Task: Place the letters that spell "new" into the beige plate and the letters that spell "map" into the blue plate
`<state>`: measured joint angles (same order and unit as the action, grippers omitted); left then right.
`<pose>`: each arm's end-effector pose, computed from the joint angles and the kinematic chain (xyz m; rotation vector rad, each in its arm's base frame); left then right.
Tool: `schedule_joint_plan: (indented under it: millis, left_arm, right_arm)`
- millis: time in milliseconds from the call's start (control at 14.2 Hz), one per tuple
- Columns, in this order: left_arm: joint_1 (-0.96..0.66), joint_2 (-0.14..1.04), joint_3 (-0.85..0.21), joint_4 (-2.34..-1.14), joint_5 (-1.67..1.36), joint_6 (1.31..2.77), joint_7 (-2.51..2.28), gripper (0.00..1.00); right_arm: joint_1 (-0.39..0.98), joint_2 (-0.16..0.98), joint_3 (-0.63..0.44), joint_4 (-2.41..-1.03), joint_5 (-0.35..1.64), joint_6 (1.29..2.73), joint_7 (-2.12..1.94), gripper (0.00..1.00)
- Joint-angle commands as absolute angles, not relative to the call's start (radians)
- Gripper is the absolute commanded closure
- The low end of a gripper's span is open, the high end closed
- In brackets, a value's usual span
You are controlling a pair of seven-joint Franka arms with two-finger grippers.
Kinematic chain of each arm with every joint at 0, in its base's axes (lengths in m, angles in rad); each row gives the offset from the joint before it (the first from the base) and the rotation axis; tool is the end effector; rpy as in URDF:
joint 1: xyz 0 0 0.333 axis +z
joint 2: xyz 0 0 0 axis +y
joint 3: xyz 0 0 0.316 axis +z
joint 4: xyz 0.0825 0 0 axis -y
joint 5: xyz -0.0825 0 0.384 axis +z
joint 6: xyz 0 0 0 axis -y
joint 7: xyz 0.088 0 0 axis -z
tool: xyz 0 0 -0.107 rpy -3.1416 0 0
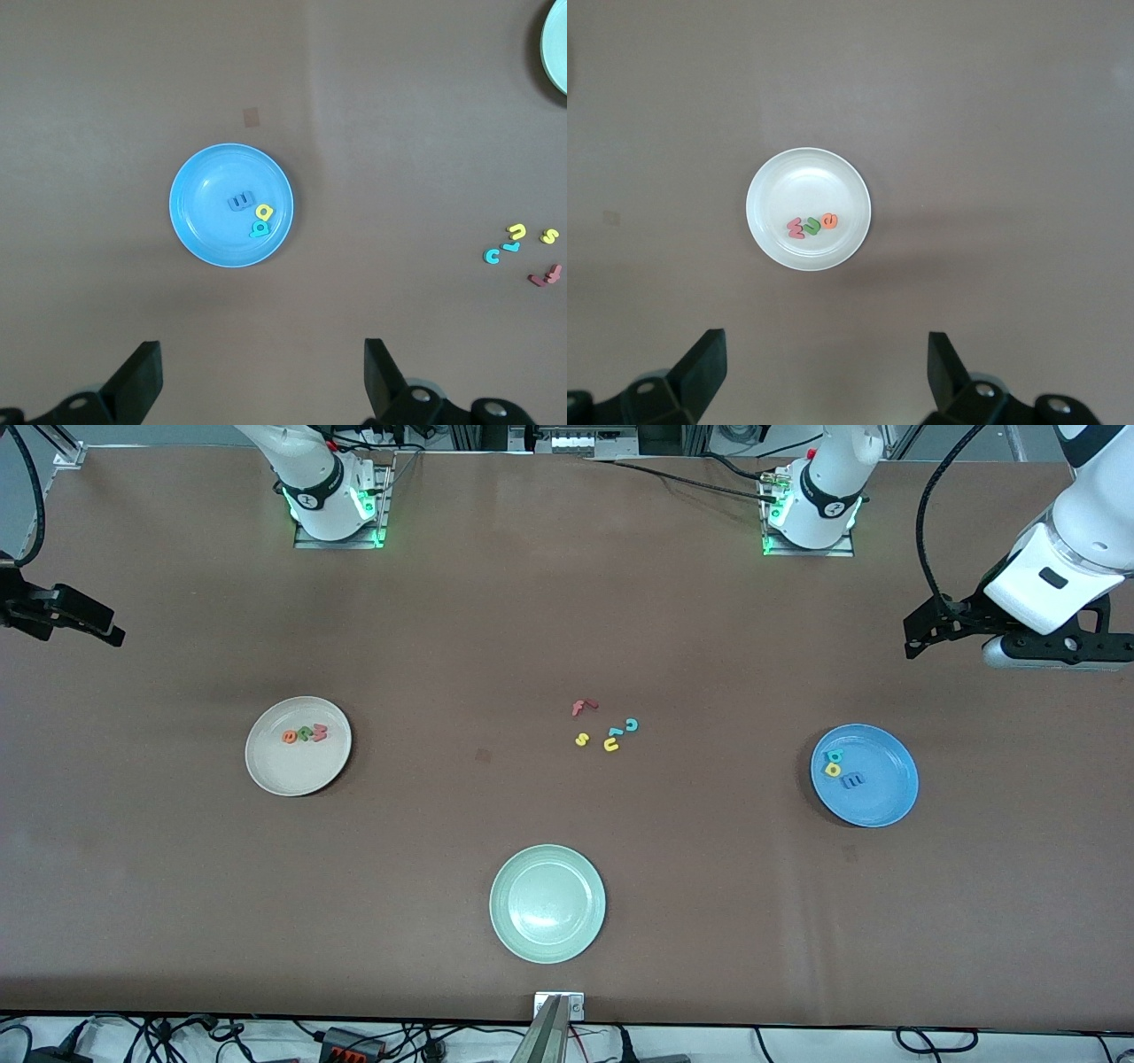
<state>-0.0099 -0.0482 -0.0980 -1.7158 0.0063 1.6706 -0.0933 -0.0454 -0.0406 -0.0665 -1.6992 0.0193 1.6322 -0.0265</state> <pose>0.5425 -0.0593 0.5907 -3.1309 0.0237 -0.0060 0.5413 -0.0595 0.5913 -3.1147 0.1352 0.0388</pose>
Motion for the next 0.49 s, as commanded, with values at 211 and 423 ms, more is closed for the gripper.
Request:
schedule_joint_plan:
  millis: [211,423]
  left_arm:
    - [-0.008,-0.055,-0.101,-1.701,-0.014,1.647,-0.089,0.00]
    - [-0.009,-0.055,-0.101,-1.701,-0.015,1.646,-0.094,0.00]
  right_arm:
    - [-0.066,-0.069,-0.044,-1.720,-0.009,1.631,-0.049,0.00]
    - [-0.066,-0.069,-0.043,-1.720,-0.009,1.626,-0.049,0.00]
